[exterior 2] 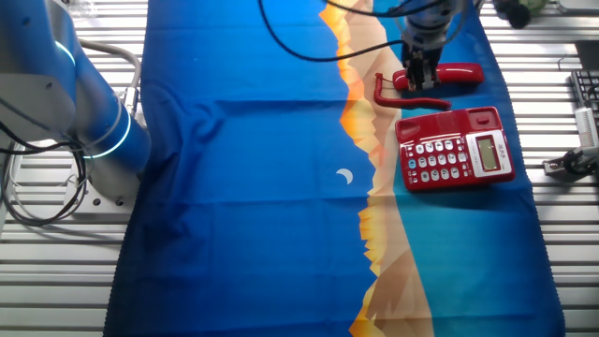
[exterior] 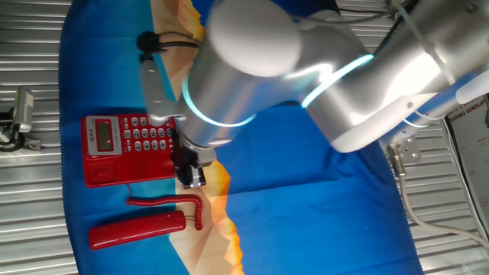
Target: Place the handset of the telephone on the corresponding phone cradle
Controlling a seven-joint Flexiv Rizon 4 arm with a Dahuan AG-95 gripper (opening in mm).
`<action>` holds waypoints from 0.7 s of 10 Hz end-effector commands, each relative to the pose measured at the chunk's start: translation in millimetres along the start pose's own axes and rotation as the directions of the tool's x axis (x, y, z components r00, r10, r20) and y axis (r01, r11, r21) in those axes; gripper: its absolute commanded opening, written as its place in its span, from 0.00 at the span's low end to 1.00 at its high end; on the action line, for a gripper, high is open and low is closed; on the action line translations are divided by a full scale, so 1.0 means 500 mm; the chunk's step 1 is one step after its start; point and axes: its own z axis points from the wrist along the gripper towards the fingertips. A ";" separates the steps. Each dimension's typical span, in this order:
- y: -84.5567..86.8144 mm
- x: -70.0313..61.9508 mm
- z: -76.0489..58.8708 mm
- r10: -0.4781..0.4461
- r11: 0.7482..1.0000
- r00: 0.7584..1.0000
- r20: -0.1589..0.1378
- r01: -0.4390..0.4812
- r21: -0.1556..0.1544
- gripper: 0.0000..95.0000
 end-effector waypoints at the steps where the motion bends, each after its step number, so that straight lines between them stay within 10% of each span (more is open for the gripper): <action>1: -0.006 -0.002 0.002 0.049 0.999 0.998 -0.037 -0.048 0.017 0.00; 7: -0.006 -0.001 0.003 0.044 0.999 0.999 -0.031 -0.043 0.028 0.00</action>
